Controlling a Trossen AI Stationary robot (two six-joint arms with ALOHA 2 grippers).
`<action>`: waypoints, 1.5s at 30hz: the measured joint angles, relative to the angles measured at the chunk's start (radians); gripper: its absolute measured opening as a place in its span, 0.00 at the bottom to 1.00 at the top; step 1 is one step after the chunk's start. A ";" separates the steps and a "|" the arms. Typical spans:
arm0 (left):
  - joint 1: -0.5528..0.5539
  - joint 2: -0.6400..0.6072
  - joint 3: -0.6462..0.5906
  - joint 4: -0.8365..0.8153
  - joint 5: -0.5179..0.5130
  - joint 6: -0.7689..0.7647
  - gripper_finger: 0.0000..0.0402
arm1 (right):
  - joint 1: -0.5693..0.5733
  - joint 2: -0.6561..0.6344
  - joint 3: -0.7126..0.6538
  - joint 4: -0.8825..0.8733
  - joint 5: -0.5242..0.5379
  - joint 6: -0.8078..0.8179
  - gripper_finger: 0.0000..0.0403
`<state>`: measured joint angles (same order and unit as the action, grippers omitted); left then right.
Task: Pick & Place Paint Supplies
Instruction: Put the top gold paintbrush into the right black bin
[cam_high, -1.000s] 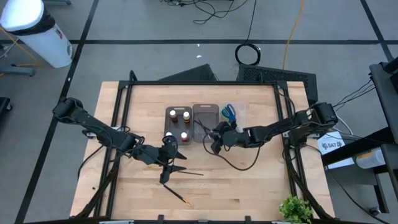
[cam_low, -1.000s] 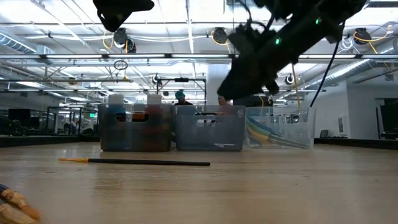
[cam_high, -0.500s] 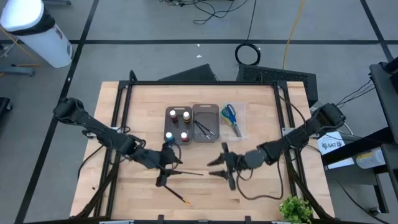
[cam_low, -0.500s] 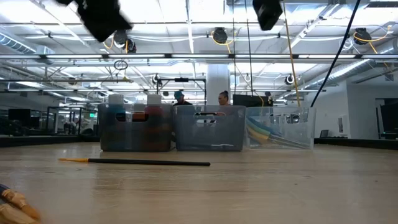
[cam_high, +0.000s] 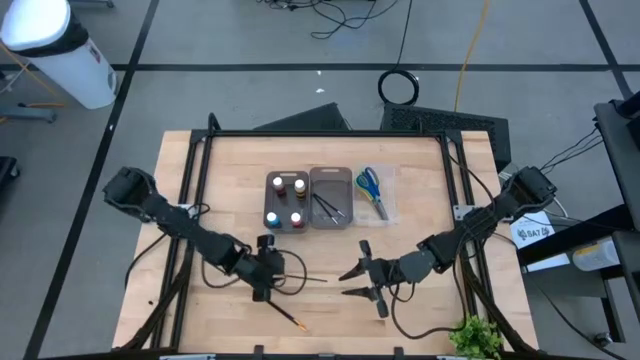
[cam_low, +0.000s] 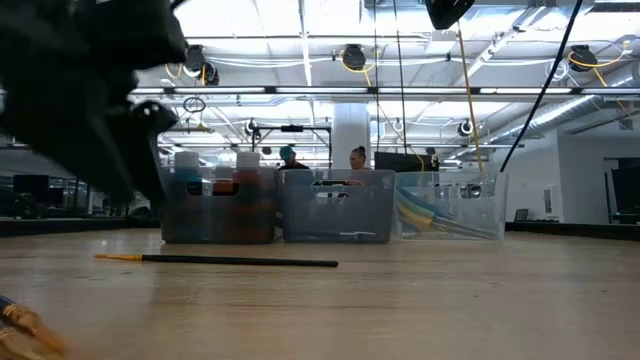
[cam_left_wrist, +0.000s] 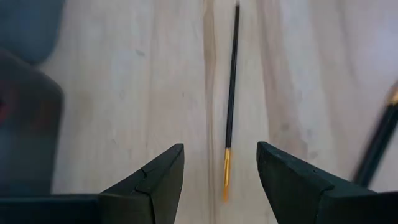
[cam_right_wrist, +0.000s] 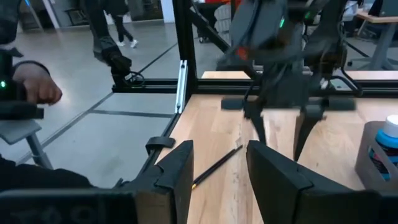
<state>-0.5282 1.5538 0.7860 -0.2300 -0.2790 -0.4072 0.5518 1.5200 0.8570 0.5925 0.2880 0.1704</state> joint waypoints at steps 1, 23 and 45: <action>0.000 0.023 0.000 0.007 0.006 0.003 0.53 | 0.000 0.000 0.000 0.002 0.000 0.000 0.33; -0.016 0.184 0.003 0.006 0.034 -0.085 0.25 | 0.000 0.000 0.000 0.002 0.002 0.000 0.33; -0.022 0.165 -0.003 0.036 -0.012 -0.115 0.01 | 0.000 0.000 0.000 0.000 0.002 0.000 0.33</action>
<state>-0.5498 1.7190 0.7832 -0.1943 -0.2913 -0.5217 0.5514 1.5196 0.8570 0.5930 0.2901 0.1703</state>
